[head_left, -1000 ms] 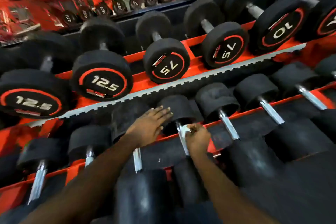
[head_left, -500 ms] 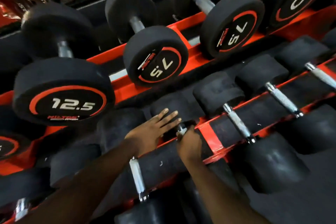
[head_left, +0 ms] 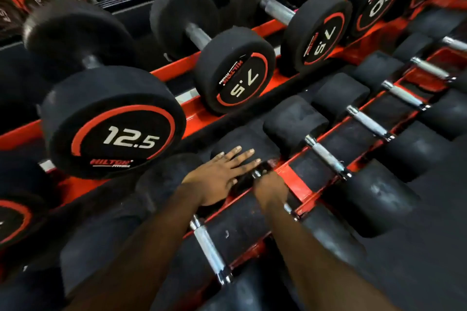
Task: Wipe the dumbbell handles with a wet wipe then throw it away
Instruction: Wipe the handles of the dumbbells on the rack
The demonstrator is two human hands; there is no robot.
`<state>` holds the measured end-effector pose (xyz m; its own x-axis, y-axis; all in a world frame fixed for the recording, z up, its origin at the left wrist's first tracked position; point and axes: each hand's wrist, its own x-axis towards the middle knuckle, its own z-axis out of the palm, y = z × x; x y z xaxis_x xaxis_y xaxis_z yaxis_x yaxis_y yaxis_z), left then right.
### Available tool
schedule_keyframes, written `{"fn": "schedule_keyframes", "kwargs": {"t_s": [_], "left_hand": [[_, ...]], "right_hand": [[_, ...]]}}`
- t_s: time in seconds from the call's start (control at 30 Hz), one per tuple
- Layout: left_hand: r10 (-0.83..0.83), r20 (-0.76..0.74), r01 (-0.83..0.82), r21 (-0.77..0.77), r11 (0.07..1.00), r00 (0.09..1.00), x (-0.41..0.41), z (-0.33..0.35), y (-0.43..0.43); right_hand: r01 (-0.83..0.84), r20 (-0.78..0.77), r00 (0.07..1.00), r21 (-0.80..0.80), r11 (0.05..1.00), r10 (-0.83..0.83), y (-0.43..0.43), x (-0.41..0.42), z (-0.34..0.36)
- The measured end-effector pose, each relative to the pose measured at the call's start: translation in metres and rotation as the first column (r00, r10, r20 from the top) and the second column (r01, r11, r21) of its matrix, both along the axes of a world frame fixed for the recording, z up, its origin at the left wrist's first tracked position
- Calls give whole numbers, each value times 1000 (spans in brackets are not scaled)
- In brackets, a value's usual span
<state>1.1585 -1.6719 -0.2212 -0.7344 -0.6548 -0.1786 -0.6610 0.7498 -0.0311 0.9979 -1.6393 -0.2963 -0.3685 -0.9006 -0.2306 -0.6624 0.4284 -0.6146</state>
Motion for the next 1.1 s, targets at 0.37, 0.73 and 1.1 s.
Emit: {"fn": "schedule_keyframes", "kwargs": {"t_s": [0.37,0.73,1.1], "left_hand": [[8,-44,-10,-39,999,999,-2,-1,2],[14,-60,-15,-19,1000,998,0,-1,1],[29,-83,-31,-13,999,996,-2,4,3]], "right_hand": [[-102,-173,980,-13,995,98,3,4,5],[-65,-363,931,-32,997,49,23,31,-1],[-81,-409,910,-30,996,62,28,39,11]]}}
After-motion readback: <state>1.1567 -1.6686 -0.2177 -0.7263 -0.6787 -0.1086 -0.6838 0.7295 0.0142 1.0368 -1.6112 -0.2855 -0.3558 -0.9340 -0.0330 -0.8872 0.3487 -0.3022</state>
